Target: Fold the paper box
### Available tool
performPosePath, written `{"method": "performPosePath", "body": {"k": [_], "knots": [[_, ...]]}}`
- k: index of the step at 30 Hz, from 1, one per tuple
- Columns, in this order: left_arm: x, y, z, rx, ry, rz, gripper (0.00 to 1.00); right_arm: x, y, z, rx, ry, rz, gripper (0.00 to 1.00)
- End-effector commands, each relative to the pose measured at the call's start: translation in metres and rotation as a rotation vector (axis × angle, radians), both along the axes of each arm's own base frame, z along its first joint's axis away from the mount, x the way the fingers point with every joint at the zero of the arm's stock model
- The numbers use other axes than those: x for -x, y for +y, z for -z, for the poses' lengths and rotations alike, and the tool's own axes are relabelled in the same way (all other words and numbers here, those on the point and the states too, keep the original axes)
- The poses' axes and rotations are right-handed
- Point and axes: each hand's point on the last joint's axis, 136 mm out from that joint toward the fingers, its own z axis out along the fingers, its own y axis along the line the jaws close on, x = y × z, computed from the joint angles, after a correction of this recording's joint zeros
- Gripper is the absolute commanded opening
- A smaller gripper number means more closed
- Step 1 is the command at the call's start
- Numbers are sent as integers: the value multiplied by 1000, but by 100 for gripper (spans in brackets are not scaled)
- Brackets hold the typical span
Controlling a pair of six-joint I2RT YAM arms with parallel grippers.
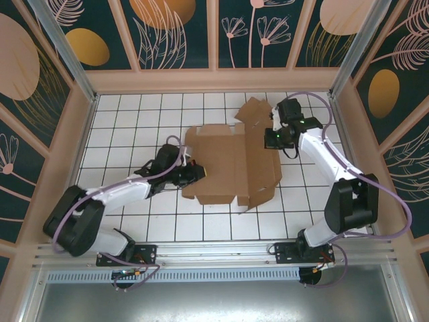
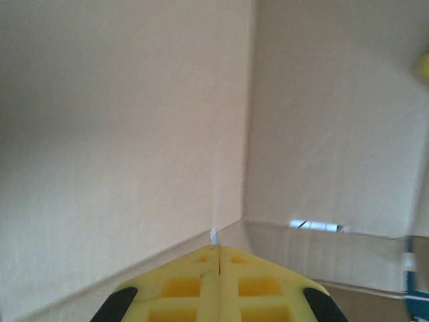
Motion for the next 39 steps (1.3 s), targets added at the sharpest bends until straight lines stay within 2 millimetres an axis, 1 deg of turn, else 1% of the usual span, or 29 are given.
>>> {"method": "performPosePath", "body": {"k": [1, 3, 5, 9, 11, 13, 15, 16, 18, 20, 22, 24, 27, 30, 32, 34, 37, 39], "knots": [[-10, 38, 18, -170, 14, -100, 0, 11, 9, 15, 76, 78, -118, 4], [-16, 53, 34, -219, 50, -145, 0, 15, 24, 19, 82, 92, -184, 5], [-17, 63, 48, -256, 80, -172, 0, 19, 36, 22, 94, 100, -229, 5], [-11, 83, 76, -344, 128, -233, 0, 28, 45, 28, 140, 115, -270, 5], [-4, 84, 89, -340, 163, -236, 0, 28, 44, 28, 186, 119, -266, 5], [5, 81, 100, -309, 206, -225, 0, 25, 48, 19, 226, 105, -257, 5], [11, 77, 107, -269, 229, -213, 0, 19, 52, 8, 282, 83, -235, 4], [13, 75, 109, -260, 238, -205, 0, 19, 59, 4, 291, 74, -239, 4], [15, 72, 112, -245, 248, -197, 0, 17, 72, -3, 342, 54, -215, 3], [14, 69, 110, -220, 248, -194, 0, 19, 85, -1, 391, 54, -209, 2], [12, 65, 107, -196, 248, -195, 0, 20, 95, 5, 479, 41, -196, 1], [12, 62, 107, -177, 256, -195, 0, 27, 111, 18, 564, 46, -220, 0], [12, 61, 107, -159, 258, -202, 0, 35, 134, 29, 669, 28, -250, 0], [10, 64, 103, -165, 243, -215, 0, 44, 167, 31, 654, 0, -276, 1], [9, 67, 101, -173, 233, -228, 0, 49, 189, 29, 638, -30, -287, 3], [8, 69, 99, -182, 226, -238, 0, 55, 205, 28, 634, -54, -295, 4], [8, 70, 101, -186, 230, -245, 0, 63, 224, 37, 631, -62, -317, 4], [10, 71, 103, -184, 238, -249, 0, 66, 229, 45, 640, -55, -322, 5]]}}
